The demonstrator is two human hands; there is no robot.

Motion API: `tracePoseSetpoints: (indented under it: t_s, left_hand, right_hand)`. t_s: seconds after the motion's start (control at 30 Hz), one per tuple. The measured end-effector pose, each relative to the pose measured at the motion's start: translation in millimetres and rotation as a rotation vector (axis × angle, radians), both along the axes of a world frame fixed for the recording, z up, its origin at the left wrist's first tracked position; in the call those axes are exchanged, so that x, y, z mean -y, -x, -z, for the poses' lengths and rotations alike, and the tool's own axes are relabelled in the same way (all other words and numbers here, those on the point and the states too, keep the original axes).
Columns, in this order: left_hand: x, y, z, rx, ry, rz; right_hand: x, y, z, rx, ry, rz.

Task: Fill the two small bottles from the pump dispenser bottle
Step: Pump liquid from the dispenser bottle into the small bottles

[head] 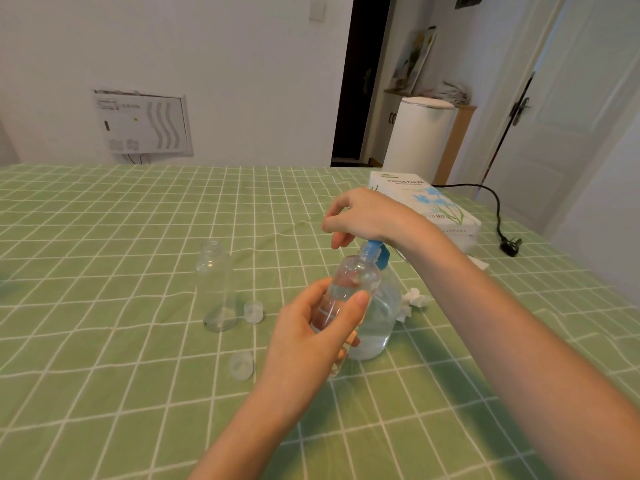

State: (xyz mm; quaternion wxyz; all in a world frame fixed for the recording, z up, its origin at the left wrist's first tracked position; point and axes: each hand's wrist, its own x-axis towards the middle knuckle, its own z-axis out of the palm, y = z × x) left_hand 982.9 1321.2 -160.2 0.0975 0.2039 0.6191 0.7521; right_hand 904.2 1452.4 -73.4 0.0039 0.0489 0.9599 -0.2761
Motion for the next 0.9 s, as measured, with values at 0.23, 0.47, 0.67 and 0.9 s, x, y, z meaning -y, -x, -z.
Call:
tracePoseSetpoints:
  t_s: [0.23, 0.47, 0.67, 0.9]
  left_hand:
    - [0.1, -0.5, -1.5, -0.004, -0.012, 0.015]
    - [-0.5, 1.2, -2.5, -0.004, -0.013, 0.017]
    - [0.4, 0.7, 0.3, 0.004, -0.001, 0.013]
    - [1.3, 0.8, 2.1, -0.005, 0.018, 0.001]
  right_hand:
    - [0.8, -1.4, -8.1, -0.040, -0.045, -0.023]
    - [2.5, -0.6, -11.9, -0.035, -0.033, -0.037]
    - [1.8, -2.0, -2.4, 0.010, -0.022, -0.025]
    - [1.7, -0.5, -1.7, -0.020, -0.022, -0.015]
